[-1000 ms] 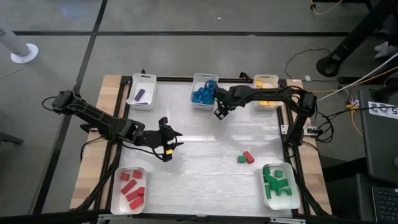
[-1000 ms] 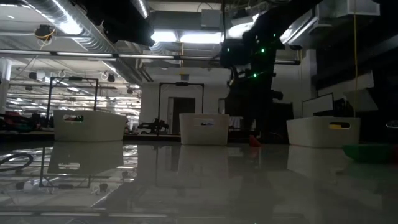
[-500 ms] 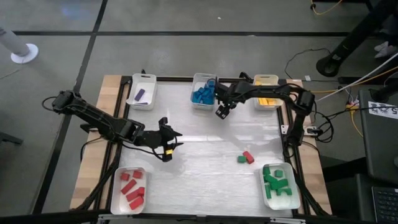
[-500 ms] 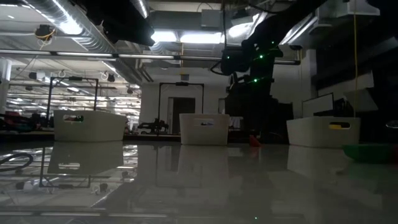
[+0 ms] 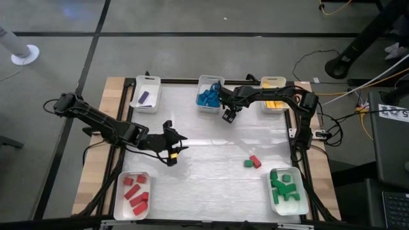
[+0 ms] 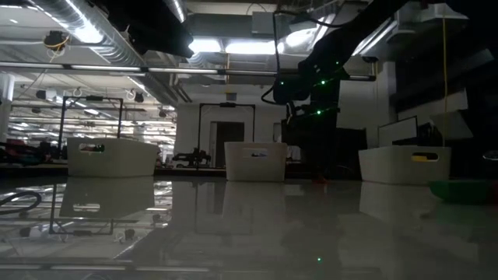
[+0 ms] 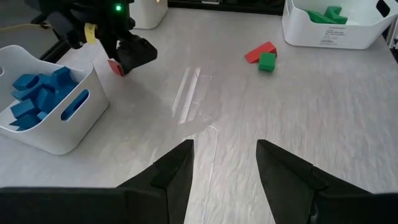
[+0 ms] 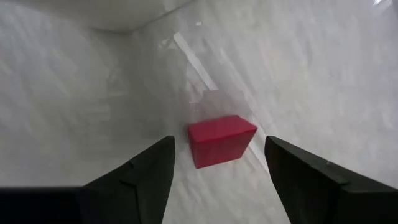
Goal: Sort blocks
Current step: Put the red block into the bottom left white bin
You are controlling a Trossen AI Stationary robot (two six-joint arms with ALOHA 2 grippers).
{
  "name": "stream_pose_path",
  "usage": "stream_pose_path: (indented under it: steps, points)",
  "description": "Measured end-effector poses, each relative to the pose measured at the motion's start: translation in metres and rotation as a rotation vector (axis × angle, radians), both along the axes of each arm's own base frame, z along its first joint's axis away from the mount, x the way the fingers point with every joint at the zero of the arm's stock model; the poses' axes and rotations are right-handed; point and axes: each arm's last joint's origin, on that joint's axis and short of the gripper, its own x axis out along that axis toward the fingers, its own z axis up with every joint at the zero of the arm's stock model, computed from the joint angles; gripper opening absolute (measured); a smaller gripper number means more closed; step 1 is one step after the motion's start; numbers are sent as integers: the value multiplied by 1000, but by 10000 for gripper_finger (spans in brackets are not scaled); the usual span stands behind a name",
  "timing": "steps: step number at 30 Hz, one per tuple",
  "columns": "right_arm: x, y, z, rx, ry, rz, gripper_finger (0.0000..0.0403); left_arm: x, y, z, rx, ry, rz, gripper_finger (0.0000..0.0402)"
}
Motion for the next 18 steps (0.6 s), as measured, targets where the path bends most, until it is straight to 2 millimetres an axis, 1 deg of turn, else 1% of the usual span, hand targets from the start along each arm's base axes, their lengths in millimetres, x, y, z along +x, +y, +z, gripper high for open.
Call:
stream_pose_path:
  steps: [6,10,14,18]
  points:
    - [0,0,0,11,5,46,250,0,0,0,-3,-1,2,164]
    - [-3,-6,0,29,1,50,250,0,0,0,-4,-1,3,164]
    - [-5,-12,-5,76,-8,38,250,0,0,0,-17,-4,10,164]
    - [-6,-16,-8,78,-9,29,235,-1,0,-1,-17,5,12,164]
